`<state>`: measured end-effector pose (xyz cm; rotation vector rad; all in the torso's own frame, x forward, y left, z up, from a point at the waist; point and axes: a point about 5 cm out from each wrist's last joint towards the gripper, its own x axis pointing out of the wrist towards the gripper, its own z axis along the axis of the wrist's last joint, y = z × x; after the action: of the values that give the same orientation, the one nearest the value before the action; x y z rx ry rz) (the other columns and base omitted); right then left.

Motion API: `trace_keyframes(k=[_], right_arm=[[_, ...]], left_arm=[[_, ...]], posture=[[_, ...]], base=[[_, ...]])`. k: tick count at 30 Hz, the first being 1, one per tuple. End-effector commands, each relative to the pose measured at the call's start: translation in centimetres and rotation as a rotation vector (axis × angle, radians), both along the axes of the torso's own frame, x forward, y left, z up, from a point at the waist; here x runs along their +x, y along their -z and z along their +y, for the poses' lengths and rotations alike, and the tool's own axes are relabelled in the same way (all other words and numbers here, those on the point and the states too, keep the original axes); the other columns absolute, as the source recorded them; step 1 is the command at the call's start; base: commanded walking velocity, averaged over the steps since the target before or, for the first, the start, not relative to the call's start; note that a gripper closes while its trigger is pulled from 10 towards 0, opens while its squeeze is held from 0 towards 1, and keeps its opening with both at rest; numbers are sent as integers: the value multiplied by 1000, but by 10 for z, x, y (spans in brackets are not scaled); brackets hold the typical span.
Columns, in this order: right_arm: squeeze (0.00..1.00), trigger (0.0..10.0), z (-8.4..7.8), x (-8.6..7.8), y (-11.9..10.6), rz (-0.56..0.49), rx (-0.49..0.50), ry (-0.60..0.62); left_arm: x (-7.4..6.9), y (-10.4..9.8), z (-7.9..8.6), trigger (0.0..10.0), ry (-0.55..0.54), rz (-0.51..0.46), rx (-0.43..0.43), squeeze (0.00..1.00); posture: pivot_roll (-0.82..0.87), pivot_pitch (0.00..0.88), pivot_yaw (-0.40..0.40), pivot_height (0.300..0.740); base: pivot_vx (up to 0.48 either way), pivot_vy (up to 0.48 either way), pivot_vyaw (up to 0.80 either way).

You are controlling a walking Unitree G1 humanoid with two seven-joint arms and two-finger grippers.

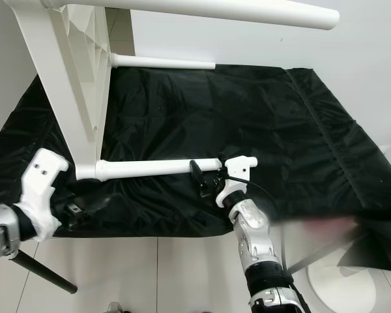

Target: Building children table

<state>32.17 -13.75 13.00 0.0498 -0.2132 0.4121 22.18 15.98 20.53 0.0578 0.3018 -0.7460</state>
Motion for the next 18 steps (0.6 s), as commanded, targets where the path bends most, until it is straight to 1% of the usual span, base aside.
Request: trace_keyframes(k=[1, 2, 3, 4, 5, 7, 9, 10, 12, 13, 16, 17, 18], right_arm=[[0, 10000, -4, 2, -4, -26, 0, 38], [0, 10000, -7, 4, -8, -43, 6, 80], [0, 10000, -7, 4, -8, -43, 6, 80], [0, 10000, -10, 5, -11, -55, 13, 112], [0, 10000, -10, 5, -11, -55, 13, 112], [0, 10000, -13, 7, -15, -68, 28, 141], [0, 10000, -13, 7, -15, -68, 28, 141], [0, 10000, -16, 7, -21, -86, 36, 159], [0, 10000, -16, 7, -21, -86, 36, 159], [0, 10000, -18, 7, -23, -96, 36, 170], [0, 10000, -21, 5, -25, -110, 35, 188], [0, 10000, -21, 5, -25, -113, 30, 195], [0, 10000, -23, 4, -24, -114, 27, 212]], left_arm=[[13, 9, -4, 10000, -85, -1, -34, 0], [23, 17, -10, 10000, -150, 4, -64, 0], [23, 17, -10, 10000, -150, 4, -64, 0], [30, 24, -17, 10000, -192, 14, -75, 0], [30, 24, -17, 10000, -192, 14, -75, 0], [37, 33, -27, 10000, -236, 36, -88, 0], [37, 33, -27, 10000, -236, 36, -88, 0], [43, 40, -30, 10000, -281, 53, -105, 0], [43, 40, -30, 10000, -281, 53, -105, 0], [46, 42, -30, 10000, -300, 57, -114, 0], [49, 40, -31, 10000, -292, 29, -126, 0], [50, 39, -32, 10000, -291, 16, -127, 0], [53, 36, -33, 10000, -290, -24, -133, 0]], posture=[[84, 65, -48, 740], [83, 67, -45, 740], [83, 67, -45, 740], [81, 72, -42, 740], [81, 72, -42, 740], [71, 76, -33, 740], [71, 76, -33, 740], [55, 80, -22, 740], [55, 80, -22, 740], [50, 82, -20, 740], [40, 82, -15, 740], [36, 83, -15, 740], [30, 83, -15, 740]], base=[[0, 0, 0], [0, 0, 0], [0, 0, 0], [0, 0, 0], [0, 0, 0], [0, 0, 0], [0, 0, 0], [0, 0, 0], [0, 0, 0], [0, 0, 0], [0, 0, 0], [0, 0, 0], [0, 0, 0]])
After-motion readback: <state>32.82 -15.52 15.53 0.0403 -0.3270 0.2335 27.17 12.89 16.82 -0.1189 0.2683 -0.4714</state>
